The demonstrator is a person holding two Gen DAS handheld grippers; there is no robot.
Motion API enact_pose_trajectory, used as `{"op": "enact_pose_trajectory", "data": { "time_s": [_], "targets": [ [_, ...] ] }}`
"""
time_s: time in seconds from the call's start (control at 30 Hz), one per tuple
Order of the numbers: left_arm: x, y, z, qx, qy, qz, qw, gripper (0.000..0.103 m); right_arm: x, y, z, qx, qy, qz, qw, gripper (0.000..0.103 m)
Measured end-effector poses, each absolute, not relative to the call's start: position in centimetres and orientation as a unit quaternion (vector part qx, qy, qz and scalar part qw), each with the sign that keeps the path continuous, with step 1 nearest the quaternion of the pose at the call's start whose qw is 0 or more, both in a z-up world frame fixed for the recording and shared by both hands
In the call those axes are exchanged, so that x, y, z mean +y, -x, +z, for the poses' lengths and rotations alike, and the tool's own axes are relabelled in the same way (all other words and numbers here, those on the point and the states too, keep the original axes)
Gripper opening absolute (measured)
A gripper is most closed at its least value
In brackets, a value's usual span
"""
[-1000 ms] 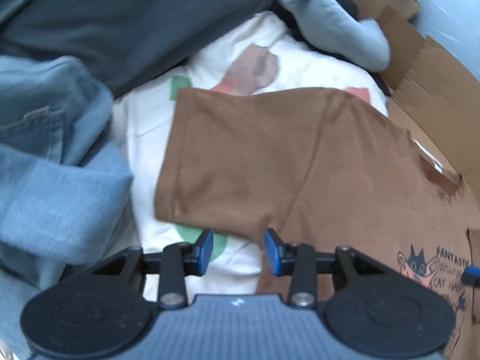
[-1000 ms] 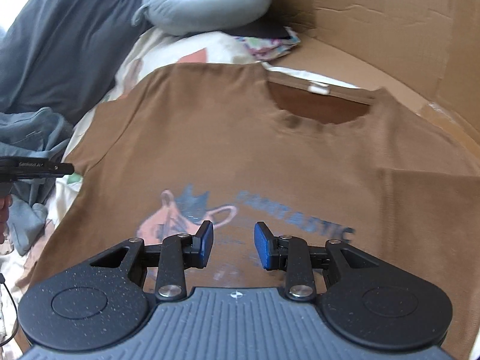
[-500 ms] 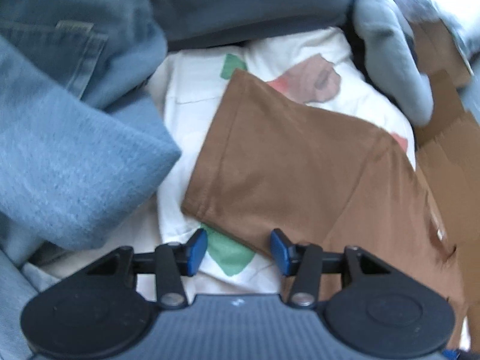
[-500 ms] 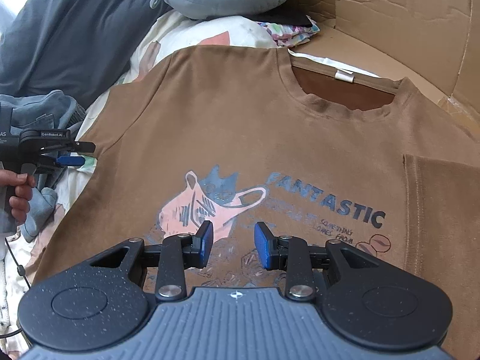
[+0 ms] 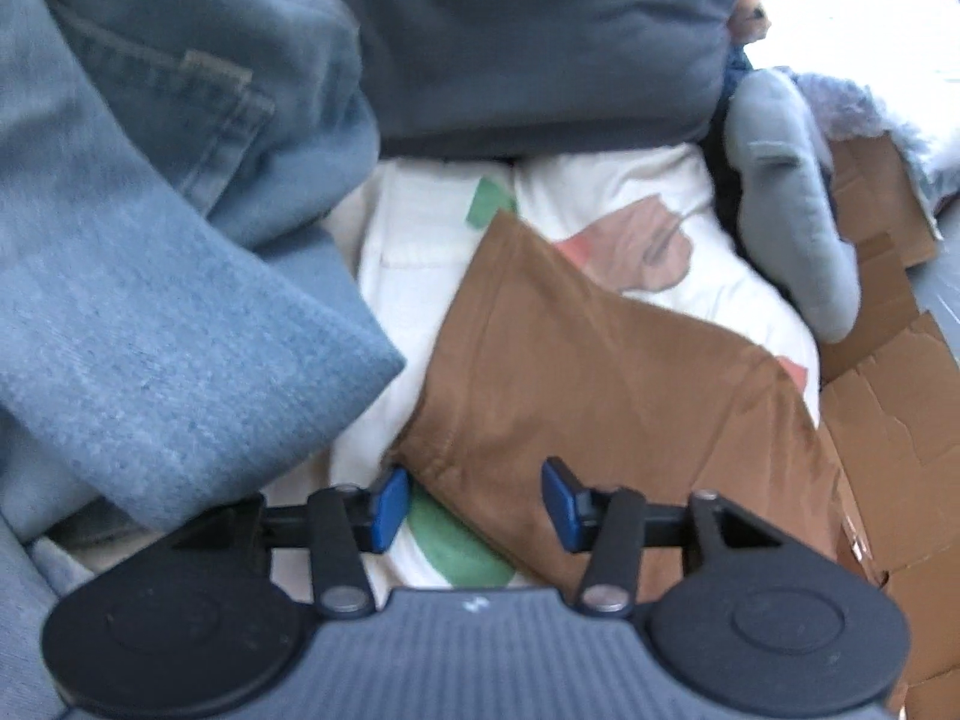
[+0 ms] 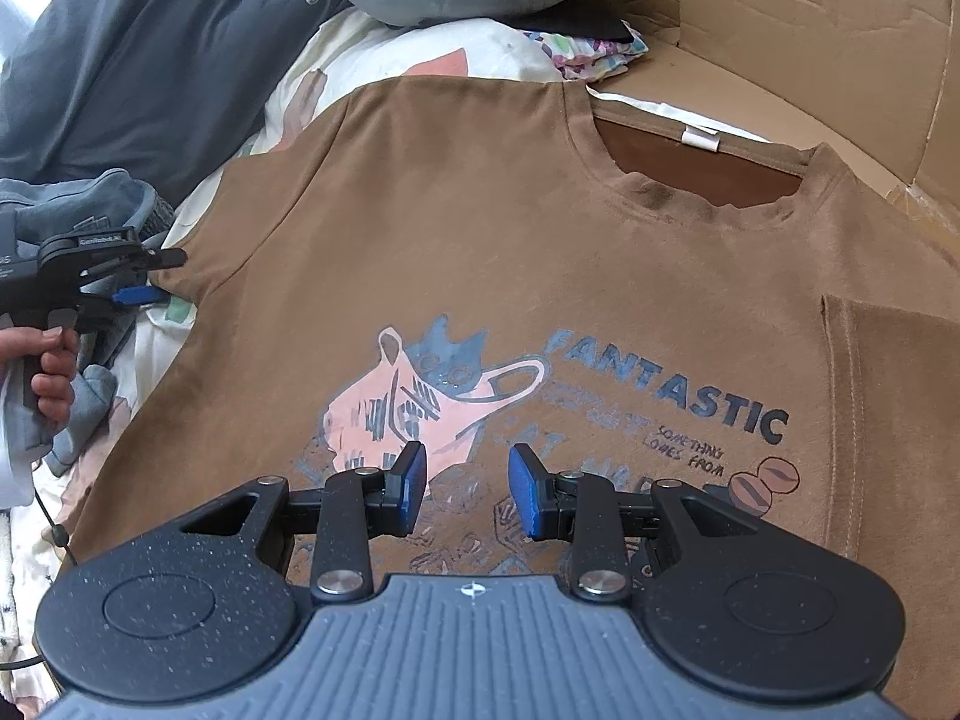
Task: Fold clothes
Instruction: 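Move both tools across the shirt toward its other sleeve, then close the left tool on the other sleeve edge while the right tool pinches the shirt body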
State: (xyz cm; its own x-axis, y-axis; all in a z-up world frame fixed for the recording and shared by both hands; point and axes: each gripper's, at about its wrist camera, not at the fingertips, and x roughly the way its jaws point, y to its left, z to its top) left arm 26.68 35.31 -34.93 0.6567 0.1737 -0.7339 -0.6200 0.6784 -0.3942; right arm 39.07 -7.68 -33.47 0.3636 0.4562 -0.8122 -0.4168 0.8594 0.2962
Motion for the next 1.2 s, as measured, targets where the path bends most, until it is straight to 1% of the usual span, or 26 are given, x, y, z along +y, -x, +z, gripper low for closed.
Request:
{"op": "enact_pose_trajectory", "data": {
  "time_s": [0.1,0.2,0.27,0.3,0.37,0.47,0.63,0.97,1.07,1.13,1.2],
  "targets": [
    [34.8,-26.6,-34.1,0.328,0.305,0.225,0.865,0.048,-7.8,-39.0,-33.5,0.499,-0.02,0.262,0.826,0.037],
    [34.7,-26.8,-33.9,0.321,0.3,0.221,0.871,0.043,-7.8,-39.0,-33.6,0.499,-0.02,0.261,0.826,0.037],
    [34.9,-26.9,-33.9,0.318,0.307,0.227,0.868,0.031,-7.8,-38.9,-33.6,0.499,-0.02,0.262,0.826,0.037],
    [35.1,-26.8,-34.0,0.317,0.314,0.232,0.864,0.028,-7.7,-38.9,-33.6,0.499,-0.02,0.263,0.826,0.037],
    [35.4,-26.7,-34.1,0.314,0.327,0.241,0.858,0.014,-7.6,-38.9,-33.6,0.498,-0.019,0.266,0.825,0.037],
    [35.5,-26.6,-33.8,0.31,0.328,0.25,0.857,0.01,-7.3,-38.9,-33.4,0.495,-0.016,0.274,0.824,0.037],
    [35.3,-26.9,-32.8,0.303,0.315,0.242,0.866,0.008,-6.4,-39.2,-33.3,0.487,-0.014,0.298,0.821,0.037],
    [35.1,-27.7,-31.3,0.305,0.294,0.216,0.88,0.008,-1.5,-39.8,-33.7,0.485,-0.004,0.358,0.798,0.037],
    [35.0,-27.8,-30.9,0.311,0.286,0.213,0.881,0.008,0.8,-39.8,-33.8,0.482,0.001,0.383,0.788,0.035],
    [34.9,-27.8,-30.7,0.315,0.282,0.207,0.882,0.008,2.4,-39.8,-33.9,0.48,0.002,0.4,0.781,0.03],
    [34.9,-27.7,-30.6,0.316,0.28,0.203,0.883,0.008,3.8,-40.0,-33.9,0.477,-0.002,0.415,0.775,0.028]
  ]
}}
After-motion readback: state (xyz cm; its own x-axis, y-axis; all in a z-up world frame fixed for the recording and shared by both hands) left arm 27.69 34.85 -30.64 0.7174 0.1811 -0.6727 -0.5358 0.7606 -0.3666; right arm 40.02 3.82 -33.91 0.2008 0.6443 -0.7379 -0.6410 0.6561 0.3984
